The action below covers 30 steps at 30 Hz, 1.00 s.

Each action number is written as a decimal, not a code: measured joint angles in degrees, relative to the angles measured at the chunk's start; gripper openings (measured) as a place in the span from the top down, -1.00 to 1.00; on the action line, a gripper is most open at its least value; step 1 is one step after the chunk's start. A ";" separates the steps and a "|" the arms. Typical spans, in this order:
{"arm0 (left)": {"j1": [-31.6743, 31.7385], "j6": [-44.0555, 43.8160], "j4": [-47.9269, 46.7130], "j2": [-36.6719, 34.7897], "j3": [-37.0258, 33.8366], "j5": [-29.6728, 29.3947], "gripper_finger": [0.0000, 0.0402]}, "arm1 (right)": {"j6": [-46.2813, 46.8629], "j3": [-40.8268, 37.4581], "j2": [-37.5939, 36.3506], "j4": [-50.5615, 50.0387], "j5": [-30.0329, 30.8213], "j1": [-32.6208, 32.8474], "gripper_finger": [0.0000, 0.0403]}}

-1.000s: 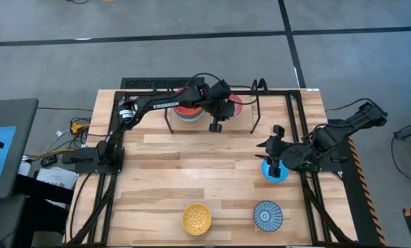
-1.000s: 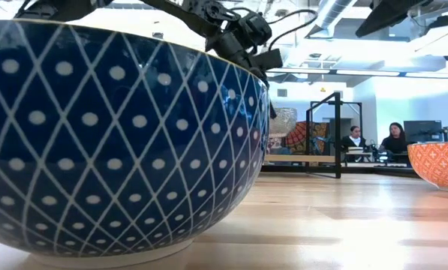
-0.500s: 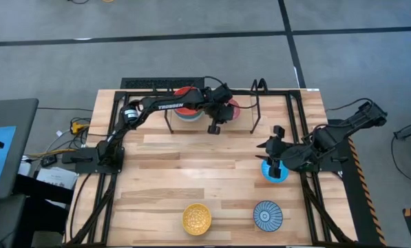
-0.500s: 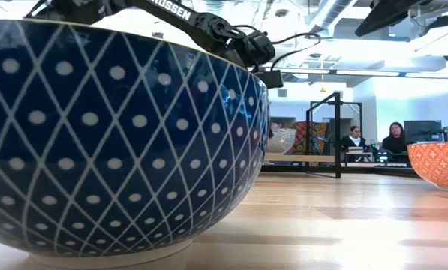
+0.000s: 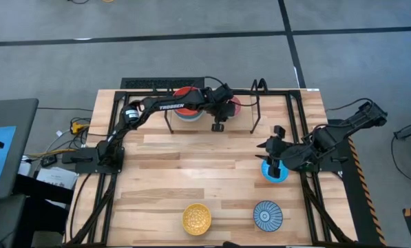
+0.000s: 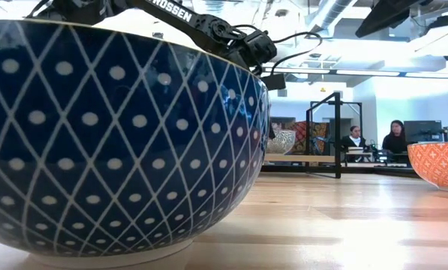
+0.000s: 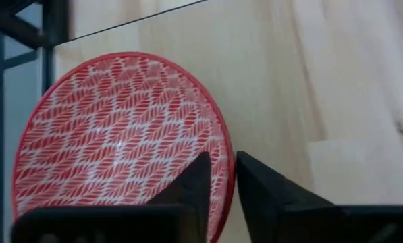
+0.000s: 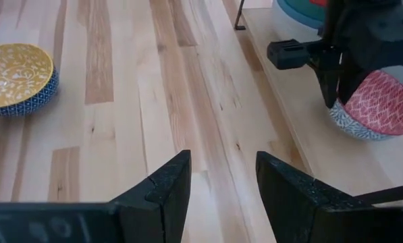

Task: Place and stack bowls onto a shelf
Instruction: Put the red pattern bowl on the shelf, then stack the light blue pattern bowl on top of the red pattern bowl on the shelf

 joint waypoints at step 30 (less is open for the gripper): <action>-26.19 -18.20 -39.45 -1.01 12.10 -2.74 0.03 | 41.34 -14.36 9.30 -4.17 -15.87 7.93 0.05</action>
